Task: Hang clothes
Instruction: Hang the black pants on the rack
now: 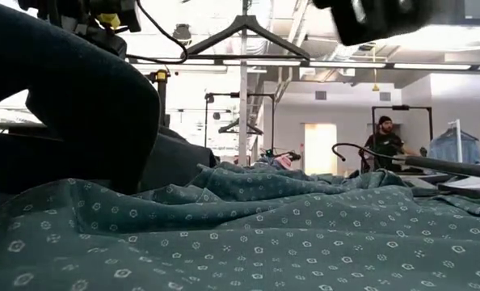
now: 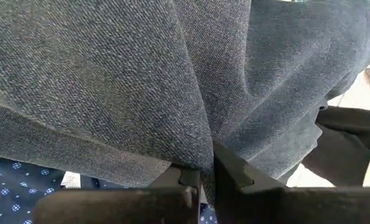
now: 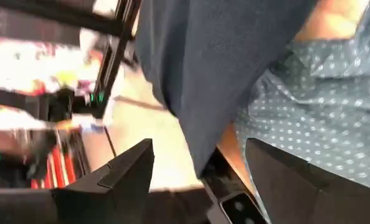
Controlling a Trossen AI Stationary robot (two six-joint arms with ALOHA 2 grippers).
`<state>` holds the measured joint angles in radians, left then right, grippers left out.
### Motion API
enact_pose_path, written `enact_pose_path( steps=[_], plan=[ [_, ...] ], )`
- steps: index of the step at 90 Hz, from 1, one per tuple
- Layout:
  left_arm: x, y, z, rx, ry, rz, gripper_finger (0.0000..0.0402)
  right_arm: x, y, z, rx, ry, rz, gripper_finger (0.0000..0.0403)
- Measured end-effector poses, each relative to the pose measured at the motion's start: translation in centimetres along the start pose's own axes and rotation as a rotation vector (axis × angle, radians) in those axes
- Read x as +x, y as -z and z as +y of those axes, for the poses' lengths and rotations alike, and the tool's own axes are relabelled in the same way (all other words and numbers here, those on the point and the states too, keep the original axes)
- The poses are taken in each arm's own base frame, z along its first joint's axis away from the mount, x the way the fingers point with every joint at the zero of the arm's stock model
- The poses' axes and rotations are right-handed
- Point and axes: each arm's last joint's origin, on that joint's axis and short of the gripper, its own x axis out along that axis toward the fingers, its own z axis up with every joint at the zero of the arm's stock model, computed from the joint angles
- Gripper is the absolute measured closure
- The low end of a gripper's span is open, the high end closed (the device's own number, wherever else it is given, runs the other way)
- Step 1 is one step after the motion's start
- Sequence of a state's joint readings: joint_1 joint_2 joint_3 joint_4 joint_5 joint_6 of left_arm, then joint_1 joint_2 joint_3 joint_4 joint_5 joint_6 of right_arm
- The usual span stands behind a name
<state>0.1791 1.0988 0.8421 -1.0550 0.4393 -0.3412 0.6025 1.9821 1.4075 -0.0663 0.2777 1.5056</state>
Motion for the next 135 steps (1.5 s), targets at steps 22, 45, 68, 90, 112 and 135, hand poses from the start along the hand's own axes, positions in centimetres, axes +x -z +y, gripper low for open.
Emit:
enact_pose_path(
  steps=[22,45,68,90,112,135],
  plan=[
    [0.0,0.0,0.0,0.003,0.0,-0.003,0.0401,6.5,3.0,-2.5,0.084,-0.19,-0.041,0.0161],
    [0.0,0.0,0.0,-0.002,-0.001,-0.003,0.0401,10.6,2.6,-1.7,0.052,-0.23,-0.018,0.0168],
    [0.0,0.1,-0.2,-0.032,0.027,0.017,0.0402,10.1,1.7,2.2,0.02,-0.347,0.023,0.0366],
    [-1.4,-0.2,-1.1,-0.02,0.077,0.011,0.0402,9.0,0.1,6.1,0.066,-0.489,0.009,0.0395],
    [-4.0,-0.1,-2.5,0.009,0.171,0.049,0.0402,7.8,-2.0,8.2,0.102,-0.731,-0.063,0.0401],
    [-6.1,1.0,-3.3,0.059,0.198,0.134,0.0401,7.6,-2.8,8.3,0.22,-0.75,-0.185,0.0402]
  ],
)
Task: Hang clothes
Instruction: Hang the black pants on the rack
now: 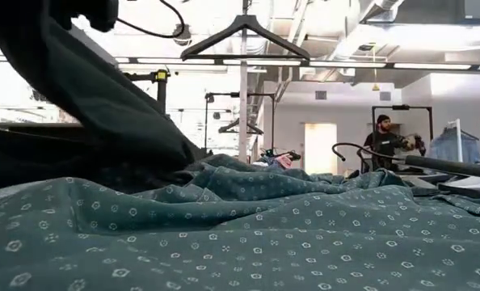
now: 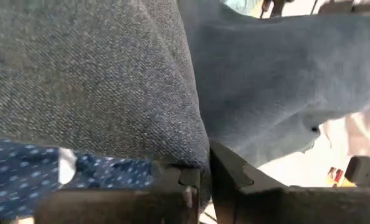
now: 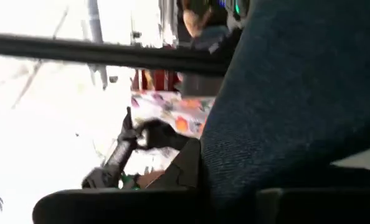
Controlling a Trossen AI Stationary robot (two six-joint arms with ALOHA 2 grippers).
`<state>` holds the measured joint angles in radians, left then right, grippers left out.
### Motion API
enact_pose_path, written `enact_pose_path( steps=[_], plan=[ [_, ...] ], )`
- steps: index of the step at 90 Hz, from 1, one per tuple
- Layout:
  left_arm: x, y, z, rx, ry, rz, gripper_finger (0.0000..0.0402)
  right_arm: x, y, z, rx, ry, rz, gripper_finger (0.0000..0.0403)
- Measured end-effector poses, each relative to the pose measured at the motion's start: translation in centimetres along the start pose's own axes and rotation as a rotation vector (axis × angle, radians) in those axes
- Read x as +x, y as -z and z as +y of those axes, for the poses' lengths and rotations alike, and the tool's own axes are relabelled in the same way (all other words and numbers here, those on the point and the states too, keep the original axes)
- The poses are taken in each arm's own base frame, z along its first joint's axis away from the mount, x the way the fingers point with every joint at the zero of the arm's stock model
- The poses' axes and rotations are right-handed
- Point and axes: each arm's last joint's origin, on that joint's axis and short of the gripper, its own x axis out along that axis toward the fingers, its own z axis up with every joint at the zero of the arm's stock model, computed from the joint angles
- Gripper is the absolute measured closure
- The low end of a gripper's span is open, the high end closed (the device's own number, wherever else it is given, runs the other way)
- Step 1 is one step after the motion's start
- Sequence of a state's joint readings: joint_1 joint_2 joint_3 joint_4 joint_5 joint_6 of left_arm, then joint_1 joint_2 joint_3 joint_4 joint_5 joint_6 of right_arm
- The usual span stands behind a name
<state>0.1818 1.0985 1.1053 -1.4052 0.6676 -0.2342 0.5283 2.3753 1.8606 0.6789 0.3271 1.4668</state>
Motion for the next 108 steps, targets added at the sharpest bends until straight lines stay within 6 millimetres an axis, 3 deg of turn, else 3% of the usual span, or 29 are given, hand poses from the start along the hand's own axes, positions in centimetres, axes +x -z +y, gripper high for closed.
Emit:
enact_pose_path(
  steps=[35,55,69,77,95,108],
  plan=[
    [-0.2,0.5,0.7,-0.001,-0.122,0.032,0.0401,0.2,-1.7,-2.0,0.13,0.171,-0.178,0.039],
    [-0.3,0.6,0.8,0.017,-0.124,0.034,0.0401,0.1,-2.0,-2.7,0.126,0.238,-0.198,0.032],
    [-0.4,0.5,1.0,0.01,-0.125,0.027,0.0401,0.1,-3.9,-3.3,0.183,0.245,-0.473,0.0269],
    [-0.4,0.5,1.0,0.006,-0.126,0.025,0.0401,0.5,-5.1,-3.1,0.197,0.21,-0.51,0.025],
    [-0.4,0.5,1.0,0.004,-0.126,0.026,0.0401,0.9,-5.5,-2.5,0.047,0.191,-0.39,0.0237],
    [-0.4,0.5,1.0,0.004,-0.126,0.026,0.0401,0.8,-5.3,-4.3,-0.042,0.38,-0.033,0.0242]
  ],
)
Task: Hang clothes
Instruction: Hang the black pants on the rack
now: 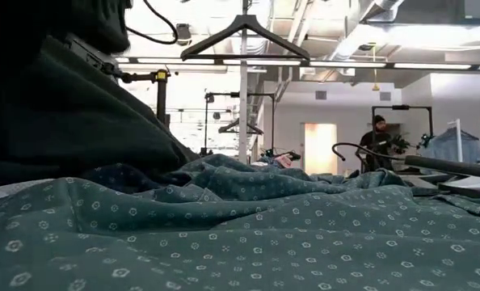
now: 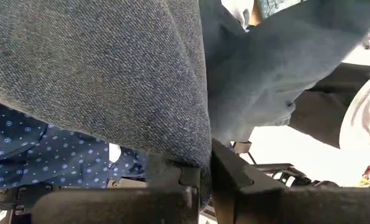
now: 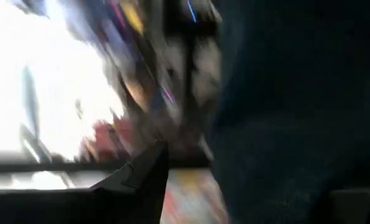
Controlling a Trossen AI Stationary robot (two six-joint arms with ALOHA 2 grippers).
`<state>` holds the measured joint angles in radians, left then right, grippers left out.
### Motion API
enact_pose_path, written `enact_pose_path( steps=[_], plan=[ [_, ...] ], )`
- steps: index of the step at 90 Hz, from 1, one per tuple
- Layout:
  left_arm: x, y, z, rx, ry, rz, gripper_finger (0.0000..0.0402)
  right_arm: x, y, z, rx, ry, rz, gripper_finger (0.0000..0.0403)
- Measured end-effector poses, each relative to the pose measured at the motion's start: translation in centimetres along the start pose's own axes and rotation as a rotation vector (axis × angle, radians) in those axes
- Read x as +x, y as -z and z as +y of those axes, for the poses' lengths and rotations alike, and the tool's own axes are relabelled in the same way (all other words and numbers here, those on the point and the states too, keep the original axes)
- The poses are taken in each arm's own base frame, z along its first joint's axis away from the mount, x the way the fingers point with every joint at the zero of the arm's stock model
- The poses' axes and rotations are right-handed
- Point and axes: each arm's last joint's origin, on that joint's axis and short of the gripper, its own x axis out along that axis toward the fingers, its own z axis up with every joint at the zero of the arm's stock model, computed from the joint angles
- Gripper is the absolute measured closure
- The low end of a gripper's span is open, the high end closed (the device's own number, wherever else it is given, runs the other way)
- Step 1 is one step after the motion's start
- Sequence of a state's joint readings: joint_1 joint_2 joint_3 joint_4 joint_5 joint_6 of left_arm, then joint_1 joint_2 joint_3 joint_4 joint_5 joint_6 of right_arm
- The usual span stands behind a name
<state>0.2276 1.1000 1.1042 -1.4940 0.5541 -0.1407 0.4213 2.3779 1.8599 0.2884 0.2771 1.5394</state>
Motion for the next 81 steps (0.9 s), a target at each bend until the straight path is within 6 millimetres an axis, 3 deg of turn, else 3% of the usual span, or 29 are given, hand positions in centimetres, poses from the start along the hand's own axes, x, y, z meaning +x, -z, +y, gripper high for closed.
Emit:
enact_pose_path(
  steps=[15,26,52,67,81],
  plan=[
    [0.0,0.0,0.0,0.003,0.0,0.0,0.0401,-0.7,1.9,-2.0,-0.103,0.197,0.215,0.0251],
    [0.0,0.0,0.0,0.019,0.0,0.0,0.0401,-1.3,3.5,-2.3,-0.19,0.217,0.288,0.0254],
    [-0.2,-0.3,0.3,0.016,-0.023,-0.031,0.0402,-2.6,7.2,-1.8,-0.288,0.153,0.263,0.0255],
    [-0.4,-0.3,0.6,0.004,-0.005,-0.044,0.0401,-3.8,9.6,-2.5,-0.366,0.208,0.279,0.0255],
    [-0.4,-0.5,0.5,0.012,0.009,-0.059,0.0401,-3.4,9.8,-2.8,-0.335,0.173,0.149,0.0255]
  ],
)
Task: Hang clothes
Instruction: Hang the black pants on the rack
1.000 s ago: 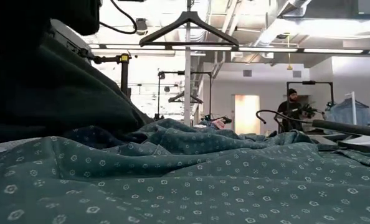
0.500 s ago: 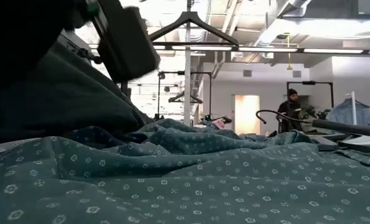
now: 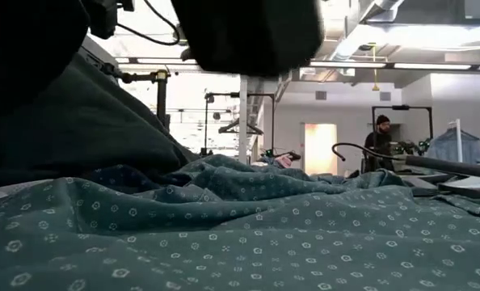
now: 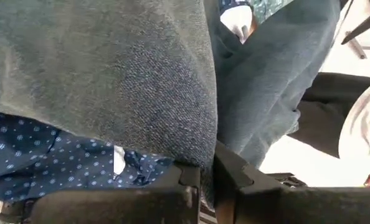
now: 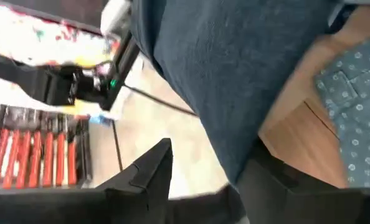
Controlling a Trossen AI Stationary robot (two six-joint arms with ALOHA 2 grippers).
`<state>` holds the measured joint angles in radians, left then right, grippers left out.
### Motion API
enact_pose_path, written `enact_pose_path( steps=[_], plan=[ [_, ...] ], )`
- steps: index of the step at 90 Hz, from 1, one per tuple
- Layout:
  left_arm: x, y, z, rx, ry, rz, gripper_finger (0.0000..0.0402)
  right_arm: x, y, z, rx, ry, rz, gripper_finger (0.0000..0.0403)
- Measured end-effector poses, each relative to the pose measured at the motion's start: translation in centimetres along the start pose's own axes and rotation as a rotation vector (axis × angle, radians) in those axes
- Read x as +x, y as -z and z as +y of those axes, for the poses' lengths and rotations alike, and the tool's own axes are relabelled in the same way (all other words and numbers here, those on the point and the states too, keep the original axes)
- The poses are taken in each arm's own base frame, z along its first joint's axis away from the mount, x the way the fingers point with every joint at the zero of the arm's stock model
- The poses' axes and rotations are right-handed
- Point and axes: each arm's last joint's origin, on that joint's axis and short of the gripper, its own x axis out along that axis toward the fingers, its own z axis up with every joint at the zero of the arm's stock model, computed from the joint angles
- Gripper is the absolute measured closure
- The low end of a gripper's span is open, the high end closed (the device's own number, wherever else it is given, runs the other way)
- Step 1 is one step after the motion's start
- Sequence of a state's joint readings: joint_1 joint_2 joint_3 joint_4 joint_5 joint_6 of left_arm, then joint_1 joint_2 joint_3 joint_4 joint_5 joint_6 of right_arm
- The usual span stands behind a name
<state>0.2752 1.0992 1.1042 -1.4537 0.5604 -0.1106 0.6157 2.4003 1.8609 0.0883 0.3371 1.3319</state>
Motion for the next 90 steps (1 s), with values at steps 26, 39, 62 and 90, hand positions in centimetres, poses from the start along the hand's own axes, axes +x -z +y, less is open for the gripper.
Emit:
enact_pose_path(
  steps=[26,39,62,90],
  plan=[
    [0.0,-0.2,0.0,-0.023,0.006,-0.021,0.0401,5.1,-1.5,-1.7,0.149,-0.212,-0.057,0.0283],
    [0.0,-0.3,0.0,-0.024,0.007,-0.024,0.0401,5.1,-1.8,0.4,0.195,-0.26,0.036,0.0375],
    [0.0,-0.3,0.0,-0.024,0.005,-0.03,0.0402,4.3,-5.9,4.1,0.42,-0.481,-0.054,0.0401],
    [0.0,-0.3,-0.2,0.003,0.052,-0.026,0.0402,3.7,-8.5,5.8,0.579,-0.516,-0.286,0.0402]
  ],
)
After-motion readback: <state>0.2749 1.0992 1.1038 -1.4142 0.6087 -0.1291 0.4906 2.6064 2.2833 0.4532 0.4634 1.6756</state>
